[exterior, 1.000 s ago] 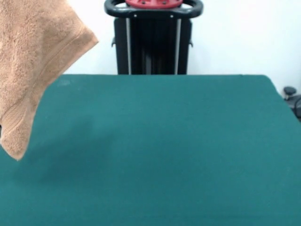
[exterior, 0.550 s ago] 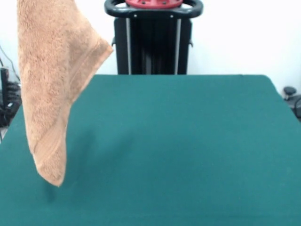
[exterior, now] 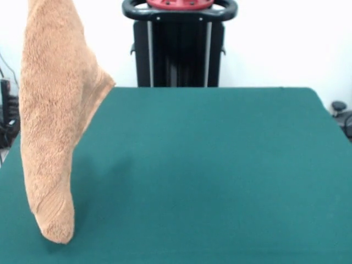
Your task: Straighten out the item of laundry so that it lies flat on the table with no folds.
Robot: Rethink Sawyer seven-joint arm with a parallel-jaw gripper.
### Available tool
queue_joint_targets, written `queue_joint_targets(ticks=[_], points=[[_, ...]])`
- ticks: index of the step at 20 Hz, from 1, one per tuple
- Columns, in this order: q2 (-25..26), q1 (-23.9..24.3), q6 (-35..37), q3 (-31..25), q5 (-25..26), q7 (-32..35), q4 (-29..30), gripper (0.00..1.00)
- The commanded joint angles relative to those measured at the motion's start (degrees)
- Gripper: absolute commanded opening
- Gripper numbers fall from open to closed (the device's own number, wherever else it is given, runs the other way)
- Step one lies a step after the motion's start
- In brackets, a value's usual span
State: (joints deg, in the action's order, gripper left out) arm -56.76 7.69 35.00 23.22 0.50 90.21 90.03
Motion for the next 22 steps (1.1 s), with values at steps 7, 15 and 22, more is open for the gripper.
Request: queue_joint_targets(ticks=[7,15,22], points=[[4.7,-3.6,-7.7,-3.1,-7.7,20.6,13.9,0.0],[4.1,-5.9,-5.4,-1.2,-12.1,22.5,17.2,0.0],[5.1,-9.7,3.5,2.8,-14.3,27.8,17.6,0.0]])
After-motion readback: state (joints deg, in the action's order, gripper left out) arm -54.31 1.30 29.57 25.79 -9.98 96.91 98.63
